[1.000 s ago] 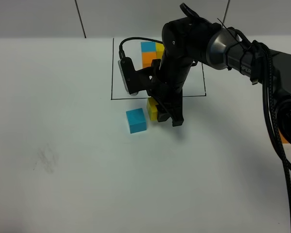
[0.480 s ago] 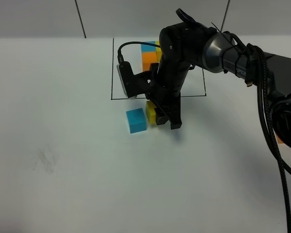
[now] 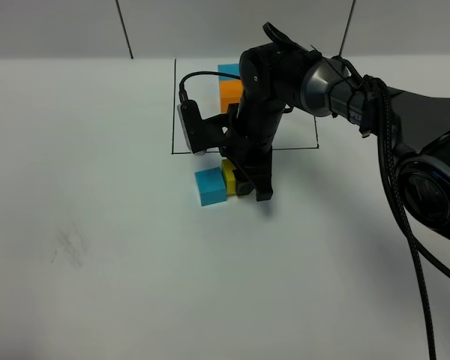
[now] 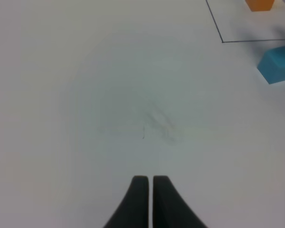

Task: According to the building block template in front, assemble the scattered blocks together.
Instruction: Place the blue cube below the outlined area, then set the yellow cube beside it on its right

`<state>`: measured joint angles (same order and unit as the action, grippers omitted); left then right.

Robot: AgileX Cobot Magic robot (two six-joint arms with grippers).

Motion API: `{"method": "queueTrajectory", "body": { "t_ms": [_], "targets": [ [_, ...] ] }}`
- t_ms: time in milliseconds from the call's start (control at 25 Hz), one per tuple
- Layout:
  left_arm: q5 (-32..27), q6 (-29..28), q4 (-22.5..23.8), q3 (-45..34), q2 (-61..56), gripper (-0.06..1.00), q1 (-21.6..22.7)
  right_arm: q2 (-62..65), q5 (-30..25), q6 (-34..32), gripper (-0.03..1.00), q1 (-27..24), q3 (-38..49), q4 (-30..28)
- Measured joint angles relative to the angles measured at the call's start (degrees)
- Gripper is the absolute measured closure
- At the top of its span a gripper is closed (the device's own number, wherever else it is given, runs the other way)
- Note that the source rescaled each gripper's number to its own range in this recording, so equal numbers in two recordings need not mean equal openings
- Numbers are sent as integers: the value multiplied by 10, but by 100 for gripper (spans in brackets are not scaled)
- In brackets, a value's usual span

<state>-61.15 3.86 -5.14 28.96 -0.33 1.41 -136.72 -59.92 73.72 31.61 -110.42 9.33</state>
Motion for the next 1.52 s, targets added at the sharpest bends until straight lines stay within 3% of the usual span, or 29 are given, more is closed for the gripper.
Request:
{"method": "queueTrajectory", "body": {
  "t_ms": [1520],
  "targets": [
    [0,0,0,0,0,94,0,-43,-27,-81,46,6,-40,4]
  ]
}}
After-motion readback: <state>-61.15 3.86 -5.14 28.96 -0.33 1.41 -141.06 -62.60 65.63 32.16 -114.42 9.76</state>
